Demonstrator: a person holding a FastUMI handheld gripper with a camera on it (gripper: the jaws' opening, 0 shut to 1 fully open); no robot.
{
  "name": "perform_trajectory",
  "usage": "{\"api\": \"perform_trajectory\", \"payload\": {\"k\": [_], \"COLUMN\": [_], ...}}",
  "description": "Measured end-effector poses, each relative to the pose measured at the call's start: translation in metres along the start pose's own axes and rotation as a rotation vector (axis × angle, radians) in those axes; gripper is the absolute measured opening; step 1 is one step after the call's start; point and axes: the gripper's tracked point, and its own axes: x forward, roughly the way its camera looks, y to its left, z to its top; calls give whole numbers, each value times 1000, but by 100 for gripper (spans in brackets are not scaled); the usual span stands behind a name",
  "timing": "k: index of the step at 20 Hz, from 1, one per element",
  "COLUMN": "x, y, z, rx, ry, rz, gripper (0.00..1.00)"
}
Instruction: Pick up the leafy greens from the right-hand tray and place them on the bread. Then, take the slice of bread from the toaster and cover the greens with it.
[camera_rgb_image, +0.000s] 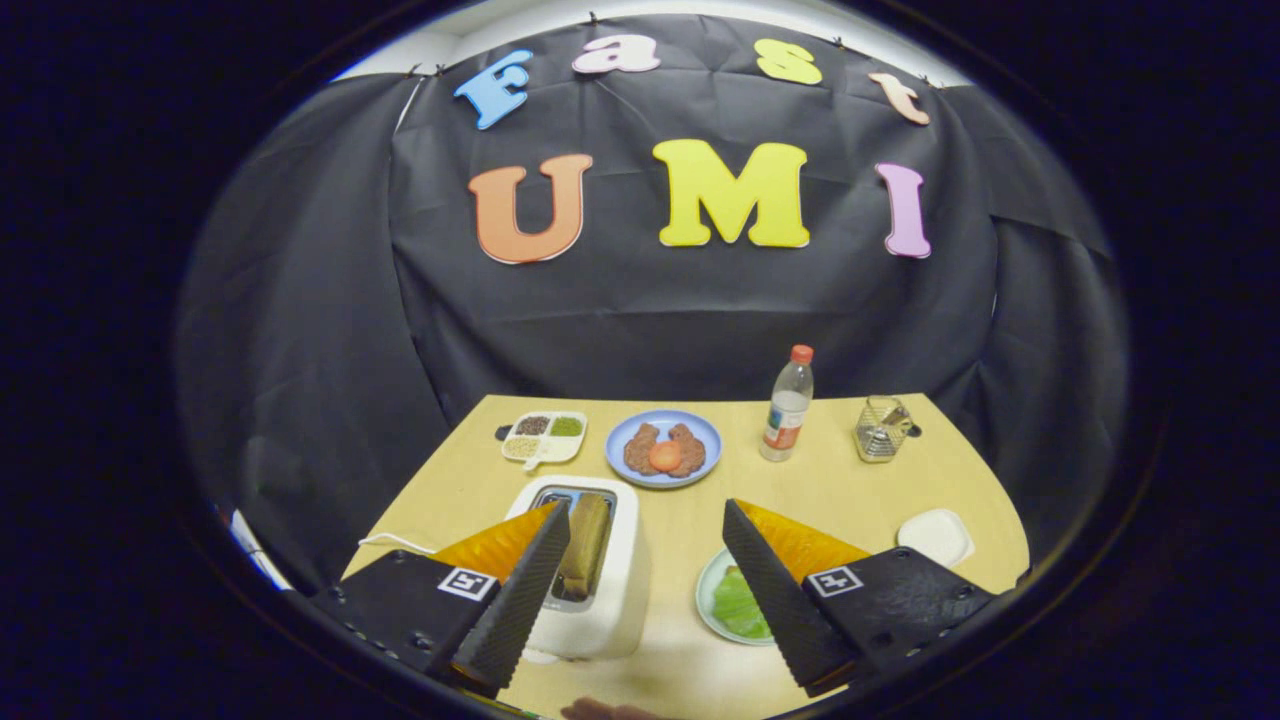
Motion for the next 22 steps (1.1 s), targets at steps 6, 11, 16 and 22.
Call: {"api": "perform_trajectory", "payload": {"k": [6,11,16,22], "x": [44,70,75,58], "y": [34,35,37,39], "z": [-29,-42,-46,-24], "rx": [46,116,73,39], "ry": [124,227,271,227], "rz": [-7,-82,-104,-45], "gripper": [90,63,19,12]}}
